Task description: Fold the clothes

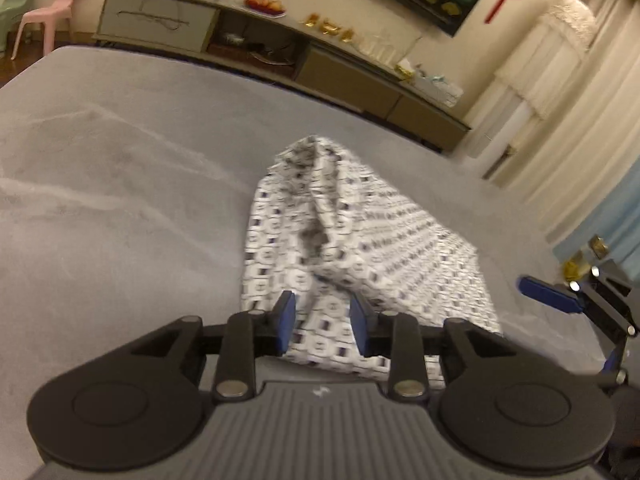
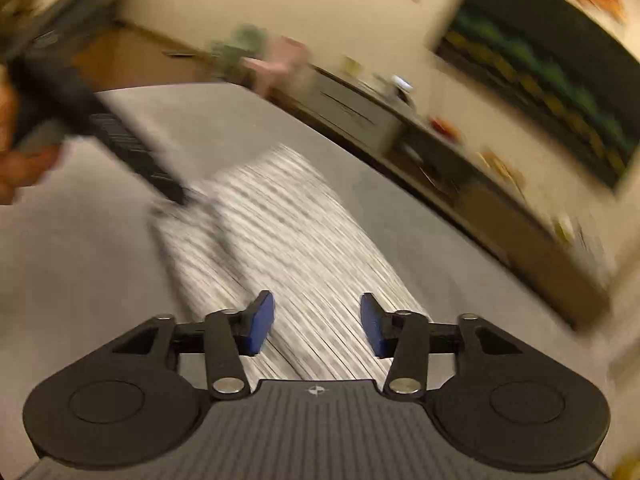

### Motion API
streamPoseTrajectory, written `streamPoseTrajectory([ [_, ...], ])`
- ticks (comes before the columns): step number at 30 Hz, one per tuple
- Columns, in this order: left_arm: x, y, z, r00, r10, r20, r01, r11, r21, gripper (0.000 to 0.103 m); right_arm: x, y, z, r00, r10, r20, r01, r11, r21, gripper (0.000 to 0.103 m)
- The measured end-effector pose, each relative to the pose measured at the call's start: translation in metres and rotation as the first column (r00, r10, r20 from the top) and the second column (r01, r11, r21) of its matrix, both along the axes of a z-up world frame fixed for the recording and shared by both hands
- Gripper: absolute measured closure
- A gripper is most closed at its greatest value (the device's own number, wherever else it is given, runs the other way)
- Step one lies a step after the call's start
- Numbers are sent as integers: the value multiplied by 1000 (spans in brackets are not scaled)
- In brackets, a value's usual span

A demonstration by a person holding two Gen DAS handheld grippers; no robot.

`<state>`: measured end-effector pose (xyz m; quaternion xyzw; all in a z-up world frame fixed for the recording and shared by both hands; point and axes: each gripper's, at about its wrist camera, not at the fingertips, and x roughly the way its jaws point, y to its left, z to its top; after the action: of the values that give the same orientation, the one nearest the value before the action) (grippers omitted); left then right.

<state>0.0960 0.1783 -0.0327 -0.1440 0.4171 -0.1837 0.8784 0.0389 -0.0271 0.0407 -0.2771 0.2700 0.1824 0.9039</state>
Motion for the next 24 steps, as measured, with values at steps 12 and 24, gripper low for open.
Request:
streamPoseTrajectory([
  [12, 12, 25, -20, 996, 39, -86, -43, 998, -49, 87, 12, 78, -9, 995, 84, 45, -79, 992, -101, 99],
  [24, -14, 54, 15, 994, 112, 6, -110, 984, -137, 79, -37, 88, -52, 986, 150, 66, -131, 963, -235, 77],
])
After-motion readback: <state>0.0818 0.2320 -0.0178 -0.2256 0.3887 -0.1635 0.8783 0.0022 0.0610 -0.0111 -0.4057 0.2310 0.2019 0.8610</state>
